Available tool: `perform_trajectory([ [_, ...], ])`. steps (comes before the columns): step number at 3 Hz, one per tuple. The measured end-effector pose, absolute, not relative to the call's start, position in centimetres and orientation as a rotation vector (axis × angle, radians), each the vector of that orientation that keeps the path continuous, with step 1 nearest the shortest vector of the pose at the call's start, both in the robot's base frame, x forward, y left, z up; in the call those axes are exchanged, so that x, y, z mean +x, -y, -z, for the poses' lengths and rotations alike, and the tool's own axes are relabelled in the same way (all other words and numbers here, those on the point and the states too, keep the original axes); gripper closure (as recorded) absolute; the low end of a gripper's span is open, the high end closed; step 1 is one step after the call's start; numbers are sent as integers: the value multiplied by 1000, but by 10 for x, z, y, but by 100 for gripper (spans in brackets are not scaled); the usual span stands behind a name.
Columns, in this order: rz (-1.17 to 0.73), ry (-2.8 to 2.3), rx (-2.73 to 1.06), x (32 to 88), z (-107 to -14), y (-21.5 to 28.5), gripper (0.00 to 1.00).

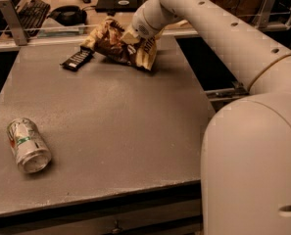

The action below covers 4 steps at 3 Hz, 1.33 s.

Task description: Move brown chip bag near rxbar chocolate

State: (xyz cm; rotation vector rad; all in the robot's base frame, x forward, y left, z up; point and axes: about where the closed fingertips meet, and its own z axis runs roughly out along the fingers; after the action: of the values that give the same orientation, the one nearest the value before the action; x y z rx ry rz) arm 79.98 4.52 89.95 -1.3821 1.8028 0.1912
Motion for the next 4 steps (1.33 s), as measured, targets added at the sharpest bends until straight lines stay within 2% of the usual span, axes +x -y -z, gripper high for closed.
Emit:
perform_trajectory([
  [1,-199,-1743,-1382,794,-921,-47,20],
  [2,-210,-1677,-1369,787,-947,-46,0],
  [3,-243,-1582,-1325,772,-980,-29,0],
  [4,-291,-1500,-1275,747,-993,13,0],
])
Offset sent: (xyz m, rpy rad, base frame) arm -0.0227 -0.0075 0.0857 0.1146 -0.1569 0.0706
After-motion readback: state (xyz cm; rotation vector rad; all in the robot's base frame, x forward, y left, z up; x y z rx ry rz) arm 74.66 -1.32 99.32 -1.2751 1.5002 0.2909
